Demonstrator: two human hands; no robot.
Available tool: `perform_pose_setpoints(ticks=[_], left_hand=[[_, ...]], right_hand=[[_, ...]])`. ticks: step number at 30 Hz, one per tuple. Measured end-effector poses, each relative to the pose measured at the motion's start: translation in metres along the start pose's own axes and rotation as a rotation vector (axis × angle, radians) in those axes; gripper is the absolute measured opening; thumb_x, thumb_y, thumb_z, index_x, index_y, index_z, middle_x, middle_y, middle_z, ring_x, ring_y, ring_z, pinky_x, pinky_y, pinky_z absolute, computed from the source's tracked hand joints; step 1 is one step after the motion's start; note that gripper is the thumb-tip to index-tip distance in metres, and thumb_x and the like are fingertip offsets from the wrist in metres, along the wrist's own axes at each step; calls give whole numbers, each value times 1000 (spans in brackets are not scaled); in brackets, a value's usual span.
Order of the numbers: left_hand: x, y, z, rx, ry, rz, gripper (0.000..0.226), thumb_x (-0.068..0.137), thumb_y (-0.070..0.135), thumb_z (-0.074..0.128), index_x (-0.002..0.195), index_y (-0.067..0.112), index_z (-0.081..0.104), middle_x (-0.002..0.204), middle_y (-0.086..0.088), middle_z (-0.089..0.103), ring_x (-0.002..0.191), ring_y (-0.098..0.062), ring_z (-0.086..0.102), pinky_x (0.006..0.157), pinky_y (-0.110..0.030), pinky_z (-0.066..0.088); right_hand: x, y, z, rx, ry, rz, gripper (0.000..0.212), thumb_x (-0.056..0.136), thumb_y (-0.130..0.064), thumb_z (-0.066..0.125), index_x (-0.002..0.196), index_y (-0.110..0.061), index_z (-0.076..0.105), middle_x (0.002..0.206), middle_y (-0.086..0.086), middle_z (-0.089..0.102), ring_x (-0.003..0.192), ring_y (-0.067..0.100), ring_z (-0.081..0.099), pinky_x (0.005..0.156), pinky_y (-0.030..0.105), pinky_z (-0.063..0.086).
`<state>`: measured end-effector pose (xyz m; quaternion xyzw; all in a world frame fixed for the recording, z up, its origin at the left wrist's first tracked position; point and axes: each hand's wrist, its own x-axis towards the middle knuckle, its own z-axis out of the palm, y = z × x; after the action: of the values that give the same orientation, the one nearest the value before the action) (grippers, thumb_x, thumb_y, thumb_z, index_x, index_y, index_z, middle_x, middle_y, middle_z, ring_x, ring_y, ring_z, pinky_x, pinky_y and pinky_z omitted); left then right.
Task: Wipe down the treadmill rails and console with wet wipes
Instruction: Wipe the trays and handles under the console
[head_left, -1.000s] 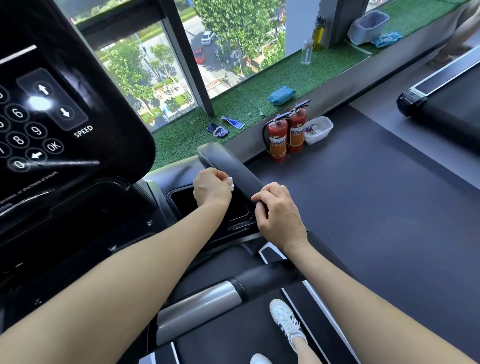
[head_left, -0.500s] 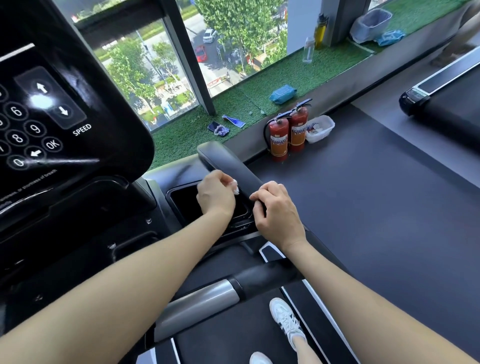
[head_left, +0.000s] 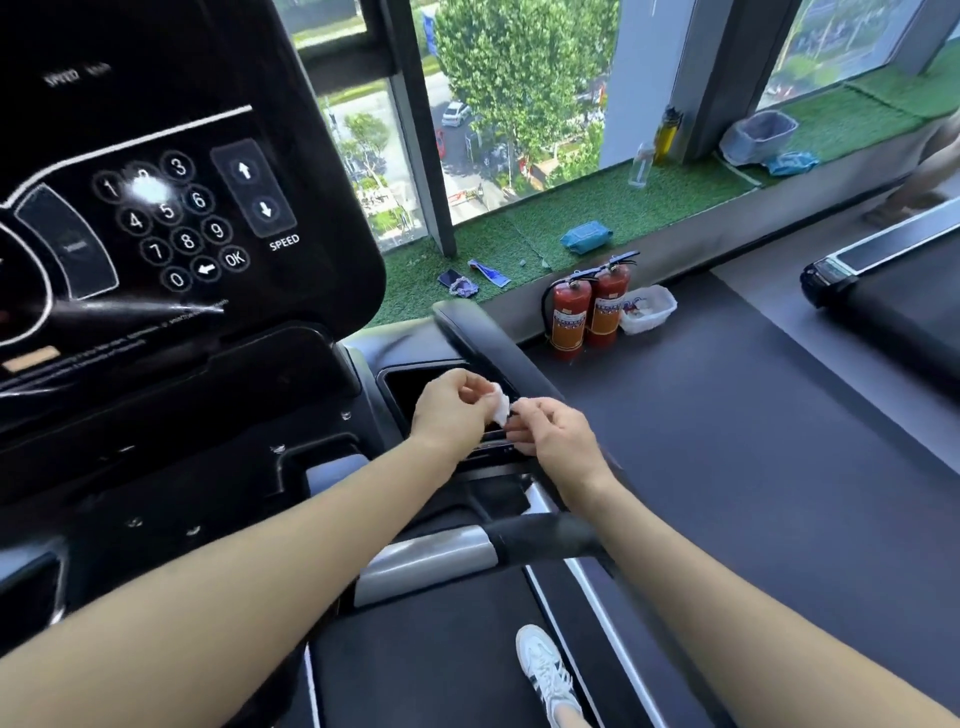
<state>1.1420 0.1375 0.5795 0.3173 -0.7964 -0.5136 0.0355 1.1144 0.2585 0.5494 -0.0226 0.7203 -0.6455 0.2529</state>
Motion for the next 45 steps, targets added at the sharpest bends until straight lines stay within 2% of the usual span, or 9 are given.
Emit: perform_pose_setpoints(ticks=[3, 8, 14, 18, 22, 25, 33, 41, 45], left_hand=[[-13, 3, 1, -122, -117, -30, 14, 84, 8, 68, 79, 19, 62, 85, -8, 68, 80, -22, 64, 85, -41, 55], [-28, 11, -6, -300, -216, -100, 24, 82, -9, 57, 85, 13, 63, 91, -9, 67, 84, -23, 62, 80, -32, 53], [-34, 5, -47, 251, -120, 168, 17, 88, 9, 57, 97, 23, 63, 99, 7, 63, 94, -9, 60, 84, -22, 43], [-39, -15, -66, 436, -79, 225, 18, 88, 12, 56, 101, 21, 65, 109, 1, 58, 103, -15, 57, 91, -30, 45], [-44, -23, -74, 523, -60, 265, 19, 89, 13, 54, 101, 22, 65, 99, 6, 51, 98, -17, 56, 87, -31, 45], [-45, -22, -76, 570, -56, 278, 18, 90, 16, 53, 101, 23, 65, 96, 8, 49, 97, -18, 56, 84, -33, 47], [-46, -19, -101, 690, -34, 231, 19, 93, 20, 47, 99, 26, 65, 110, 6, 56, 102, -19, 56, 78, -32, 45], [-40, -30, -124, 681, 37, 165, 18, 94, 19, 48, 97, 26, 65, 109, 6, 56, 97, -17, 55, 74, -31, 44], [-35, -33, -124, 680, 70, 138, 19, 94, 19, 47, 98, 26, 65, 109, 7, 55, 95, -16, 54, 71, -29, 41]], right_hand=[[-4, -10, 11, 172, -20, 89, 32, 98, -26, 49, 103, 1, 65, 92, 8, 68, 83, 14, 64, 73, 21, 54], [-1, -16, 9, 57, -30, 41, 27, 98, -16, 47, 101, -4, 71, 102, 14, 71, 87, 19, 64, 84, 35, 53], [20, -7, -11, -728, 116, -409, 22, 95, -15, 54, 106, -10, 72, 107, 6, 61, 103, 24, 50, 93, 34, 42], [23, -1, -7, -1077, 86, -703, 15, 84, -7, 61, 83, -9, 76, 87, 6, 58, 86, 31, 49, 75, 40, 45], [18, -8, -11, -1352, -65, -669, 25, 77, -3, 45, 79, -3, 70, 81, 11, 58, 77, 32, 54, 67, 40, 51], [5, -19, -13, -1481, -194, -569, 31, 96, -5, 37, 108, -7, 65, 107, 10, 53, 101, 27, 49, 83, 37, 46], [2, -40, -7, -1247, -247, -93, 36, 87, -1, 45, 116, -6, 66, 123, 11, 61, 113, 27, 56, 96, 29, 44], [-6, -34, 8, -1104, -245, -135, 19, 91, -11, 53, 97, -7, 70, 96, 9, 69, 79, 20, 57, 69, 24, 43], [-12, -35, 37, -1034, -295, -188, 16, 90, -11, 56, 99, -10, 70, 88, 7, 67, 79, 21, 62, 68, 25, 47]])
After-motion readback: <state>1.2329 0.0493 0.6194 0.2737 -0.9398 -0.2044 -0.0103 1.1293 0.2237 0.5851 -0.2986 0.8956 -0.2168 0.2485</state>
